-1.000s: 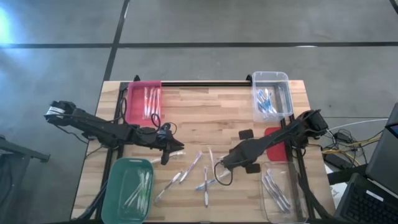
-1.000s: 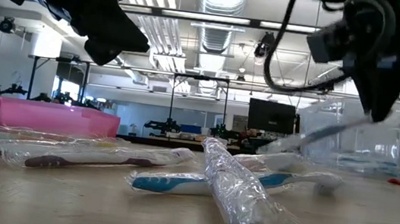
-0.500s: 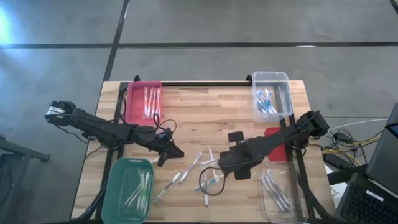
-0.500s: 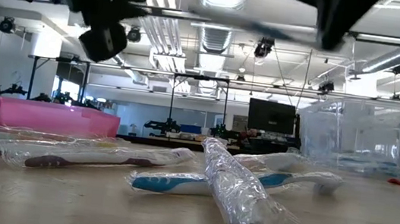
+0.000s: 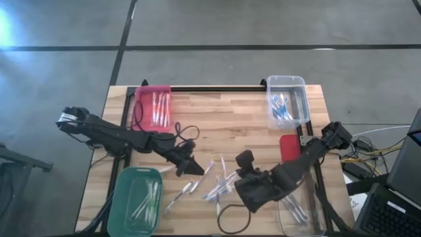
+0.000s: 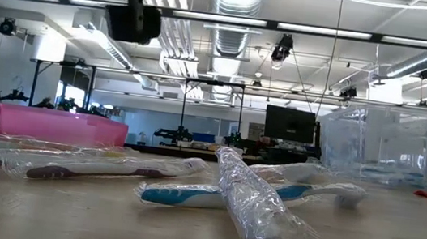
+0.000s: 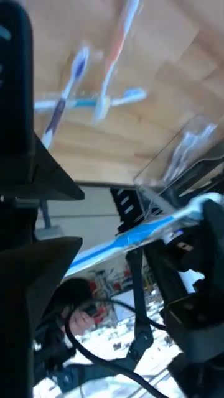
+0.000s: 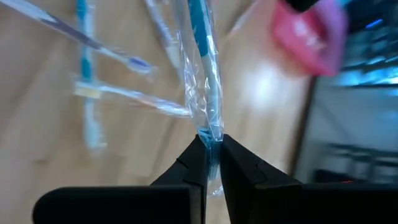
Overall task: Pick & Place Toothbrushes
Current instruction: Put the blue toothbrush into the top transparent bin
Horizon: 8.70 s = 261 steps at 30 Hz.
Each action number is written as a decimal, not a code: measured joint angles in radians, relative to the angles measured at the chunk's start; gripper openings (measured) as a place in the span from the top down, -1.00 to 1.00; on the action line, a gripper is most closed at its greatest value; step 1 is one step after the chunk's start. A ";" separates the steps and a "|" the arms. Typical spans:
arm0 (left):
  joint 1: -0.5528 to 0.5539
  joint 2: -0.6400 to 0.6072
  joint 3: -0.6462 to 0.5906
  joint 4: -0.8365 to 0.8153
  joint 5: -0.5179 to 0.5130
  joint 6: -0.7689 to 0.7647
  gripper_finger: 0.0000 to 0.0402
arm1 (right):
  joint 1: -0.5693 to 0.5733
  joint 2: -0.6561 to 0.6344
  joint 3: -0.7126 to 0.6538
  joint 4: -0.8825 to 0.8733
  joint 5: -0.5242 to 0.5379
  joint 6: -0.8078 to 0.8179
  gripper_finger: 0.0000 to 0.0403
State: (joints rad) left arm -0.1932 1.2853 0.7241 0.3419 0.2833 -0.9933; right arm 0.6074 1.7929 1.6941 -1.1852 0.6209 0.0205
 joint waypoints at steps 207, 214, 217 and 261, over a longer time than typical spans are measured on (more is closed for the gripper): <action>0.050 0.178 0.254 -0.464 -0.719 1.126 0.19 | -0.293 -0.402 -0.212 0.322 0.358 0.155 0.89; 0.043 0.171 0.145 -0.282 -0.713 1.046 0.21 | -0.629 -0.506 -0.212 0.239 0.137 0.162 0.89; 0.043 0.171 0.111 -0.231 -0.712 1.019 0.21 | -0.762 -0.537 -0.211 0.208 0.071 0.163 0.89; 0.044 0.171 0.025 -0.179 -0.710 0.907 0.22 | -1.475 -0.191 -0.224 -0.356 -0.455 0.249 0.89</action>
State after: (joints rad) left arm -0.1493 1.4559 0.7493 0.1628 -0.4267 -0.0868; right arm -0.8680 1.6023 1.4704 -1.5414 0.1661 0.2697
